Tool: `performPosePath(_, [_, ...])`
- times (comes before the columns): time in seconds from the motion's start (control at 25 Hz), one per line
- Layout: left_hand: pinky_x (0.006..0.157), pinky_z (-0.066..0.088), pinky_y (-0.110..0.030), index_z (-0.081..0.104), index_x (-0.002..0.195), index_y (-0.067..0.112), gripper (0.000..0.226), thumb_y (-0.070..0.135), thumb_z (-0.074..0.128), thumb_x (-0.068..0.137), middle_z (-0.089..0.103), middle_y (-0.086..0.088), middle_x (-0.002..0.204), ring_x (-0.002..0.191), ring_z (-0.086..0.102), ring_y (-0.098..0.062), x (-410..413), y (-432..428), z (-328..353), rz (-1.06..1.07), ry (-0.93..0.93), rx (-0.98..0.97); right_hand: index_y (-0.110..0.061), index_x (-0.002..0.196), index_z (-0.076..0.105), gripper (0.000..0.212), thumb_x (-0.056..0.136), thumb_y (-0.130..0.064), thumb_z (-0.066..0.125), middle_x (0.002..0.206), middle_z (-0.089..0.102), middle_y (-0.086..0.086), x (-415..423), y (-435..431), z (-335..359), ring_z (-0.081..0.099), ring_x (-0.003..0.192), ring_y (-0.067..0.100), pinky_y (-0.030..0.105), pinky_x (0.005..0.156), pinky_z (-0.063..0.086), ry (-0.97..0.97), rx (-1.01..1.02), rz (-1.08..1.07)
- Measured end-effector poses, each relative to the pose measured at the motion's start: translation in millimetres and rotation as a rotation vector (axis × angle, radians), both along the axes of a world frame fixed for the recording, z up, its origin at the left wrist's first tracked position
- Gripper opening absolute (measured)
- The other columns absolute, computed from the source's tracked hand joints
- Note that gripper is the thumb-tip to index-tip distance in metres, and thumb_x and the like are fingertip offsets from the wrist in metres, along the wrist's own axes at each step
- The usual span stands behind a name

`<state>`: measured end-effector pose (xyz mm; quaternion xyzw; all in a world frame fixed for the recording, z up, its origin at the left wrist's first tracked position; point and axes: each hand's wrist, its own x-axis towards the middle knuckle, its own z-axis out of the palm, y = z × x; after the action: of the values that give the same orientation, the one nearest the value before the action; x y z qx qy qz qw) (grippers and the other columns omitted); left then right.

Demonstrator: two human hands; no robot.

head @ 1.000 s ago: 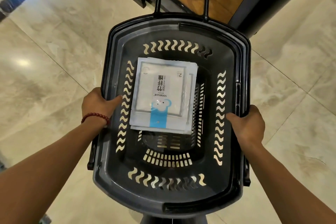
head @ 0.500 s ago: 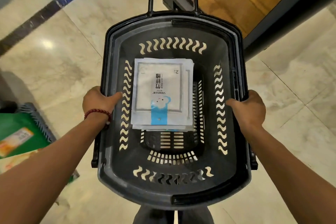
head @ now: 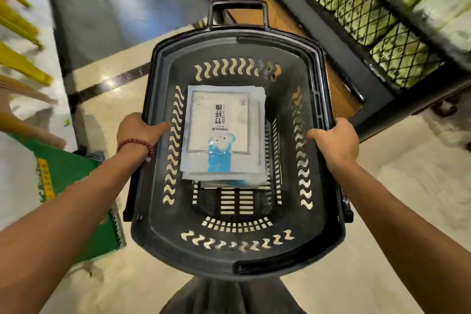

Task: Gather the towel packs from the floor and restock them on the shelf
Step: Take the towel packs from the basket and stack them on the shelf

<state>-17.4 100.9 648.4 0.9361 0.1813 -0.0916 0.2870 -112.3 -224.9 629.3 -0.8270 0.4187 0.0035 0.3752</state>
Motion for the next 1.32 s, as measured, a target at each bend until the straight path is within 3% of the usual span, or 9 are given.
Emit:
performPosePath(0.12, [0.035, 0.037, -0.025, 0.054, 0.073, 0.002, 0.038, 0.035, 0.073, 0.076, 0.052, -0.008, 0.062, 0.041, 0.05, -0.017, 2, 17, 41, 0.09, -0.039, -0.03, -0.01, 0.097, 0.053, 0.036, 0.07, -0.027, 0.071, 0.091, 0.063, 0.006, 29, 4, 46, 0.057, 0.081, 0.025, 0.034, 0.071, 0.047, -0.04, 0.007, 0.072])
performPosePath(0.2, [0.048, 0.038, -0.028, 0.052, 0.071, 0.004, 0.039, 0.036, 0.075, 0.075, 0.052, -0.01, 0.063, 0.056, 0.053, -0.027, 8, 28, 54, 0.137, -0.065, -0.033, -0.009, 0.109, 0.055, 0.044, 0.073, -0.027, 0.071, 0.099, 0.062, 0.006, 52, 12, 68, 0.055, 0.086, 0.024, 0.033, 0.074, 0.044, -0.041, -0.004, 0.127])
performPosePath(0.36, [0.044, 0.023, -0.029, 0.036, 0.057, 0.009, 0.05, 0.035, 0.076, 0.074, 0.038, -0.007, 0.053, 0.048, 0.035, -0.019, 38, 51, 65, 0.215, -0.086, 0.009, -0.006, 0.137, 0.041, 0.071, 0.077, -0.028, 0.072, 0.124, 0.058, 0.01, 114, 31, 87, 0.053, 0.114, 0.028, 0.035, 0.088, 0.043, -0.076, -0.001, 0.215])
performPosePath(0.64, [0.047, 0.031, -0.027, 0.043, 0.062, 0.011, 0.042, 0.035, 0.076, 0.074, 0.046, -0.006, 0.056, 0.052, 0.044, -0.022, 163, 109, 58, 0.291, -0.083, -0.103, -0.006, 0.141, 0.037, 0.074, 0.079, -0.026, 0.073, 0.136, 0.05, 0.011, 265, 82, 84, 0.048, 0.123, 0.028, 0.035, 0.095, 0.041, -0.048, 0.051, 0.29])
performPosePath(0.84, [0.06, 0.039, -0.028, 0.053, 0.09, 0.007, 0.037, 0.035, 0.073, 0.078, 0.056, -0.008, 0.078, 0.075, 0.052, -0.024, 258, 135, 68, 0.254, -0.083, -0.14, -0.006, 0.141, 0.036, 0.077, 0.077, -0.026, 0.075, 0.145, 0.04, 0.011, 368, 104, 76, 0.038, 0.133, 0.028, 0.043, 0.108, 0.035, -0.05, 0.1, 0.314])
performPosePath(1.0, [0.092, 0.043, -0.035, 0.042, 0.132, -0.008, 0.073, 0.034, 0.071, 0.08, 0.052, -0.022, 0.132, 0.118, 0.052, -0.034, 336, 142, 75, 0.28, -0.131, -0.174, -0.005, 0.14, 0.038, 0.077, 0.076, -0.025, 0.076, 0.143, 0.042, 0.011, 451, 111, 78, 0.04, 0.132, 0.028, 0.042, 0.107, 0.036, -0.079, 0.098, 0.328])
performPosePath(1.08, [0.103, 0.037, -0.038, 0.036, 0.137, -0.007, 0.08, 0.035, 0.071, 0.079, 0.043, -0.023, 0.14, 0.128, 0.043, -0.034, 382, 143, 73, 0.31, -0.119, -0.204, -0.004, 0.138, 0.04, 0.077, 0.074, -0.025, 0.077, 0.142, 0.044, 0.013, 505, 112, 77, 0.042, 0.13, 0.028, 0.042, 0.107, 0.037, -0.101, 0.107, 0.34])
performPosePath(1.2, [0.097, 0.041, -0.04, 0.045, 0.13, -0.006, 0.075, 0.038, 0.073, 0.077, 0.052, -0.024, 0.131, 0.12, 0.05, -0.035, 448, 142, 62, 0.393, -0.096, -0.228, -0.003, 0.137, 0.041, 0.076, 0.074, -0.025, 0.077, 0.14, 0.045, 0.014, 587, 111, 70, 0.043, 0.129, 0.029, 0.043, 0.107, 0.037, -0.114, 0.121, 0.375])
performPosePath(1.32, [0.077, 0.044, -0.037, 0.058, 0.09, 0.008, 0.037, 0.037, 0.075, 0.074, 0.061, -0.014, 0.09, 0.096, 0.056, -0.029, 518, 140, 69, 0.452, -0.116, -0.208, -0.003, 0.137, 0.041, 0.073, 0.076, -0.023, 0.075, 0.139, 0.046, 0.013, 673, 113, 76, 0.043, 0.128, 0.028, 0.04, 0.104, 0.037, -0.122, 0.165, 0.404])
